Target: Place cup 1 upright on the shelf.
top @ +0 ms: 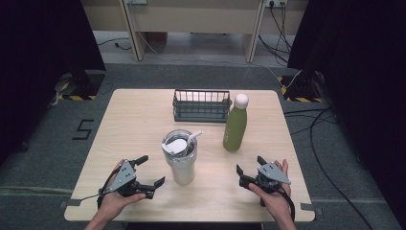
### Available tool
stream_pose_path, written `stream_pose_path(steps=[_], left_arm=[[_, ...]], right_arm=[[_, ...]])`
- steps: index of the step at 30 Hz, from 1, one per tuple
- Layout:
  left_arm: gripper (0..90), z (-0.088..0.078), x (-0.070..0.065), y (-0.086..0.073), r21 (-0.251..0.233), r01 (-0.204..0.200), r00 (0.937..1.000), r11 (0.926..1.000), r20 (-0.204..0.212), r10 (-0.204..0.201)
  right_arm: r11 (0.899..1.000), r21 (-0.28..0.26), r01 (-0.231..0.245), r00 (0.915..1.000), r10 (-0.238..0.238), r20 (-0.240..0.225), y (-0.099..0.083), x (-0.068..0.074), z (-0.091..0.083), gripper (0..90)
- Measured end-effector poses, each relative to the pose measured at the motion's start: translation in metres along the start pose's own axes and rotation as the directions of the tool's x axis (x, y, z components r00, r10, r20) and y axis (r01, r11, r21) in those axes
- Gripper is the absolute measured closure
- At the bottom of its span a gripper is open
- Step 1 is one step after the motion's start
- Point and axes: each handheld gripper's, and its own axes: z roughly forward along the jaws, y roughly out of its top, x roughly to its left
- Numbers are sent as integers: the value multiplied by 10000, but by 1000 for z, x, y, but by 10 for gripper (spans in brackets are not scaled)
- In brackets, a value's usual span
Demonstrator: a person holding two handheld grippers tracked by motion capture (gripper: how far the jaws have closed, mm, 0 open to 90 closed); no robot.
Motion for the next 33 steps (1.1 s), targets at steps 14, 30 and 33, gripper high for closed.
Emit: stream_pose_path(steps=[14, 30, 33], left_arm=[[0, 24, -15, 11, -107, -58, 9991, 9999, 427, 62], [0, 60, -24, 15, -32, -220, 9980, 9998, 596, 222], [0, 66, -24, 14, 53, -206, 9978, 9998, 627, 202]], right_arm=[[10000, -52, -52, 9999, 53, 139, 4, -3, 0, 125], [9999, 109, -4, 10000, 3, 83, 2, -2, 2, 134], [9999, 134, -4, 10000, 3, 90, 1, -2, 2, 136]])
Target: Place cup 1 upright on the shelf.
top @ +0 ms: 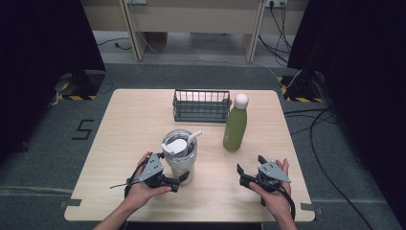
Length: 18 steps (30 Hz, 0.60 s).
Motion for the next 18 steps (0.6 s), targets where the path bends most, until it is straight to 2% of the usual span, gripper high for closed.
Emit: stream_pose_path(steps=[4, 5, 8, 18], left_arm=[[0, 6, 0, -1, -49, 79, 10000, 10000, -4, -79], [48, 7, 0, -1, -101, 154, 9999, 9998, -20, -155], [85, 8, -1, -1, -181, 147, 9999, 9997, -25, -147], [93, 8, -1, 0, -158, 173, 9998, 9997, -48, -174]], right_arm=[[10000, 39, 16, 10000, -17, 33, 0, 0, 0, 140], [10000, 52, 23, 10000, -23, 18, -1, -1, 0, 142], [9999, 107, 20, 10000, -20, 18, -2, 0, 1, 145], [9999, 167, -12, 10000, 11, 64, -3, 0, 2, 147]])
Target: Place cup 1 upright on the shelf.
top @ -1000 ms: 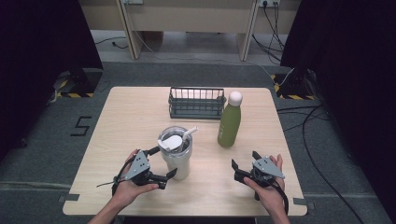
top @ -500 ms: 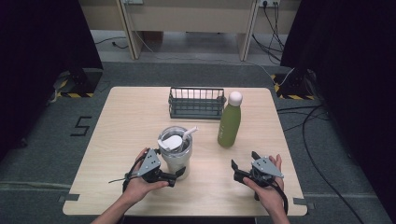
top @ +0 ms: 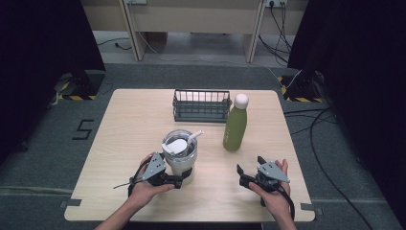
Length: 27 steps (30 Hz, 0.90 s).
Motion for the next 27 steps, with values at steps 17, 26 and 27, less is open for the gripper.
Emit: stream_pose_path(steps=[17, 26, 27], left_arm=[[93, 1, -3, 9, 13, -69, 9999, 10000, 155, 69], [93, 7, 3, 20, -202, -123, 9999, 9997, 79, 124], [93, 8, 3, 22, -218, -132, 9999, 9997, 59, 134]], right_arm=[[9999, -26, -152, 9998, 152, 146, 0, -4, -1, 148], [9999, 1, -155, 9997, 155, 202, 0, -5, 0, 149], [9999, 14, -158, 9997, 158, 197, -1, -5, 0, 149]])
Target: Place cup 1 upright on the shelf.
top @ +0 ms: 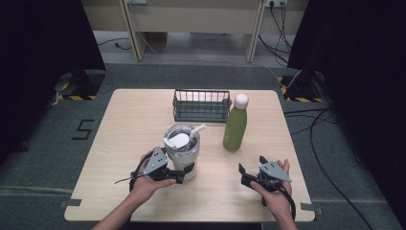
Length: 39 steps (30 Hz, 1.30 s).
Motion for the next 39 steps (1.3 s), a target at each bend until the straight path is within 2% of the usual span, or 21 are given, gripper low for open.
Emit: stream_pose_path(steps=[15, 39], left_arm=[[93, 8, 12, 14, -181, -48, 9996, 9998, -287, 43], [93, 25, 27, 37, -395, -387, 9979, 9985, -536, 366]], right_arm=[[9999, 87, -80, 10000, 79, 54, -2, -1, 1, 151], [9998, 128, -140, 9998, 138, 137, -2, -2, 1, 153]])
